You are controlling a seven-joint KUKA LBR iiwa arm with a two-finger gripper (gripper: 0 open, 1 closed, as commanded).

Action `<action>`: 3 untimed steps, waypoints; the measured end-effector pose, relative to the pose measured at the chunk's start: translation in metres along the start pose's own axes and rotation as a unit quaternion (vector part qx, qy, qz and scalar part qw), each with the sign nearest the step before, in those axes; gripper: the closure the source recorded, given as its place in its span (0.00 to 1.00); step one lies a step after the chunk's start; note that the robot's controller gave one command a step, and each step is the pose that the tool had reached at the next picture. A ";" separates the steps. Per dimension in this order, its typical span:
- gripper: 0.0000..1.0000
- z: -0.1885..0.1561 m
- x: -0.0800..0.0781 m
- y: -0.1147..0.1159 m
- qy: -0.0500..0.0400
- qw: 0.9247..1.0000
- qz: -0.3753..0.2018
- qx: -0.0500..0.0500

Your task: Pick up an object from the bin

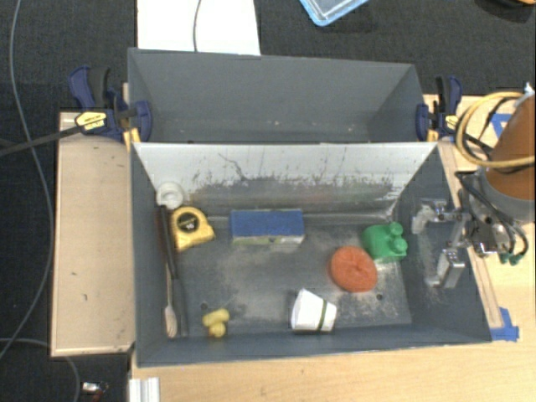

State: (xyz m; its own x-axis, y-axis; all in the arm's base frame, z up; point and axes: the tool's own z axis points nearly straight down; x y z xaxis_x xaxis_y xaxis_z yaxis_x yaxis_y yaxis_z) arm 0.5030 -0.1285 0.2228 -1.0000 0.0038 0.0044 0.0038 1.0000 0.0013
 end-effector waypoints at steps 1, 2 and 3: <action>0.00 -0.004 -0.002 0.000 -0.004 1.000 -0.002 0.001; 0.00 0.030 -0.067 0.018 -0.007 0.999 -0.049 0.002; 0.00 0.033 -0.075 0.066 -0.006 1.000 -0.028 0.001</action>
Offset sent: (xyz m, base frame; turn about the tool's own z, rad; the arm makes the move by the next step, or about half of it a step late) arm 0.0837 0.0223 -0.0439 -0.1317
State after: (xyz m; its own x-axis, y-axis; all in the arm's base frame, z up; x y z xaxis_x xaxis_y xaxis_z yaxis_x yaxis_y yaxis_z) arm 0.5783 -0.0628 0.1893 -0.9986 -0.0519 -0.0085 -0.0519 0.9986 -0.0013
